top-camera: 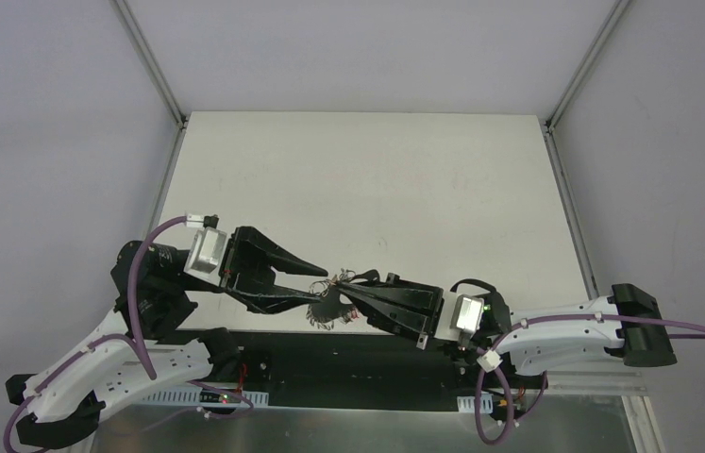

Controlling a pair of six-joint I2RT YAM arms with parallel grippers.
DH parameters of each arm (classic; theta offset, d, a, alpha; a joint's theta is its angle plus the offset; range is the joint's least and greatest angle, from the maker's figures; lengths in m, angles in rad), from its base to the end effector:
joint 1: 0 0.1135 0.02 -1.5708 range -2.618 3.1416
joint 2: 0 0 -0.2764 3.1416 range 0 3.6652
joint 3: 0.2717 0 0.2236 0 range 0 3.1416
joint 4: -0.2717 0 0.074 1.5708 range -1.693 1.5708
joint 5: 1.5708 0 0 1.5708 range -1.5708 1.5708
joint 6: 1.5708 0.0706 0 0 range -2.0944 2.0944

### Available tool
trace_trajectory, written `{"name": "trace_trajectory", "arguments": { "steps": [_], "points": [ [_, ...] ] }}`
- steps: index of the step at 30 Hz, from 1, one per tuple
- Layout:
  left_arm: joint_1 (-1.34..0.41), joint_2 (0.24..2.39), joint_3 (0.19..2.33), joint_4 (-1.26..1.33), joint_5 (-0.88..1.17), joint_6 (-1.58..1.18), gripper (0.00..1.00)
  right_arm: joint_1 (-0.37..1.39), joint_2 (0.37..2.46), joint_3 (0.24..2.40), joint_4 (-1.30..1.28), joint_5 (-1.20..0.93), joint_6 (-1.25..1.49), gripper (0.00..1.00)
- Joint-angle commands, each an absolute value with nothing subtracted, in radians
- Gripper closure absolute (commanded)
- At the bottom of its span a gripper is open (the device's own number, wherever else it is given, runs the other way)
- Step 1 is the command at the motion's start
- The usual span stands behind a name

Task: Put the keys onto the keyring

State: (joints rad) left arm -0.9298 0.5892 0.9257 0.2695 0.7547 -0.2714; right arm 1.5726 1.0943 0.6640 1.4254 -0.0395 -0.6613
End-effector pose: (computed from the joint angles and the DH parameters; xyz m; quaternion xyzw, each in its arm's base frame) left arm 0.0072 -0.0905 0.4663 0.4483 0.3026 -0.6064 0.5828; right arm -0.0031 0.1927 0.4450 -0.2634 0.1074 0.4269 0.8584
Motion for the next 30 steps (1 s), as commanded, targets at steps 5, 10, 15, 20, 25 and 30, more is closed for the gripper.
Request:
{"name": "trace_trajectory", "arguments": {
  "steps": [5,10,15,20,25,30],
  "points": [
    [-0.933,0.606,0.969,0.332,0.773,-0.257,0.62,1.563,1.094,0.703,1.522,-0.059,-0.634,1.0],
    [-0.933,0.606,0.975,0.337,0.78,-0.269,0.62,1.559,1.09,0.699,1.523,-0.054,-0.633,1.0],
    [-0.933,0.595,0.983,0.338,0.795,-0.288,0.62,1.557,1.084,0.691,1.523,-0.051,-0.635,1.0],
    [-0.933,0.581,0.985,0.337,0.8,-0.296,0.62,1.557,1.078,0.689,1.522,-0.053,-0.634,1.0],
    [-0.933,0.576,1.003,0.269,0.783,-0.248,0.62,1.557,1.072,0.687,1.523,-0.06,-0.628,1.0],
    [-0.934,0.578,1.003,0.232,0.745,-0.194,0.63,1.557,1.072,0.688,1.523,-0.074,-0.617,1.0]
  ]
}}
